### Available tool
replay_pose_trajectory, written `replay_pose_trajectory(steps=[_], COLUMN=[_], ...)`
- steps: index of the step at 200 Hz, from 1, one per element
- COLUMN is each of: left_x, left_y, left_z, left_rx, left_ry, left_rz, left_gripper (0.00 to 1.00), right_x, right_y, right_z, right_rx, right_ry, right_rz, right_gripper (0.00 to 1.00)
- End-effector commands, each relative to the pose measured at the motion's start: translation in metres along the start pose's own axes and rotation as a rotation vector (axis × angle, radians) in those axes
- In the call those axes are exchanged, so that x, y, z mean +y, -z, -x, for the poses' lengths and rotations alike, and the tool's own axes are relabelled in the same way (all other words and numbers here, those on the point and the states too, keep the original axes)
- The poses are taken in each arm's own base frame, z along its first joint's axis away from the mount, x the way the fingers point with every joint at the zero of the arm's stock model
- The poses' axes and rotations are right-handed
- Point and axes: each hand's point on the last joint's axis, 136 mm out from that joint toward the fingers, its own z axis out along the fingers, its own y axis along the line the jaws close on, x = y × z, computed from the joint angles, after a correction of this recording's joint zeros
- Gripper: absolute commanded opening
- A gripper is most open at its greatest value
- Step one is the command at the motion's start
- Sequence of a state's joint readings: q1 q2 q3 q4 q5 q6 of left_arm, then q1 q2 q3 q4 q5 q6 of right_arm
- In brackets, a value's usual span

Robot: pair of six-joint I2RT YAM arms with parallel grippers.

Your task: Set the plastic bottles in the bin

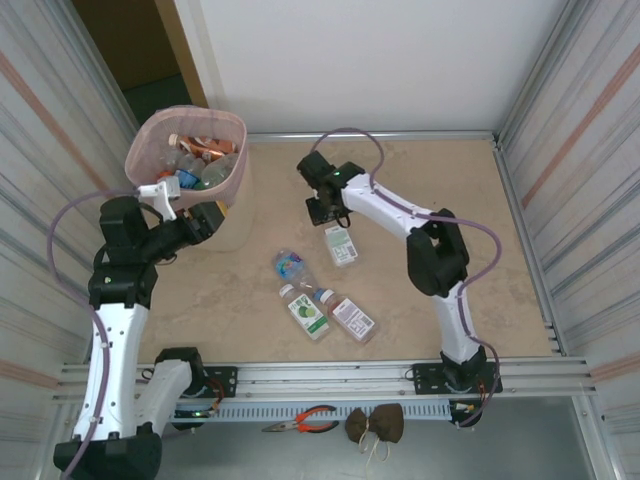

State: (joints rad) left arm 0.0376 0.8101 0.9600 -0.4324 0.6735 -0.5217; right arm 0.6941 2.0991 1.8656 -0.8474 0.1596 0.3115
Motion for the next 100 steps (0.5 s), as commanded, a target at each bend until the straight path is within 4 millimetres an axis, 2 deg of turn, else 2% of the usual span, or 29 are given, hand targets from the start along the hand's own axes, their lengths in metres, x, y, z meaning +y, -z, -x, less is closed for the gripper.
replay_pose_trajectory(steps=[1,50,100], left_x=[-0.015,-0.04,-0.071], left_y=[-0.012,-0.058,-0.107], left_z=[0.004,-0.015,-0.036], left_rx=[0.003,0.118,0.22], left_ry=[-0.035,-0.126,-0.169], left_rz=[-0.078,-0.131,-0.203], left_gripper=[0.57,0.66,0.75], right_x=[-0.011,-0.029,-0.035], right_y=[0.034,0.085,0.132], right_z=[0.008,0.012,0.015], right_rx=[-0.072,-0.183,-0.287], right_ry=[-0.093,-0.233,-0.346], right_rz=[0.029,0.103,0.223], right_gripper=[0.37,0.38,0.39])
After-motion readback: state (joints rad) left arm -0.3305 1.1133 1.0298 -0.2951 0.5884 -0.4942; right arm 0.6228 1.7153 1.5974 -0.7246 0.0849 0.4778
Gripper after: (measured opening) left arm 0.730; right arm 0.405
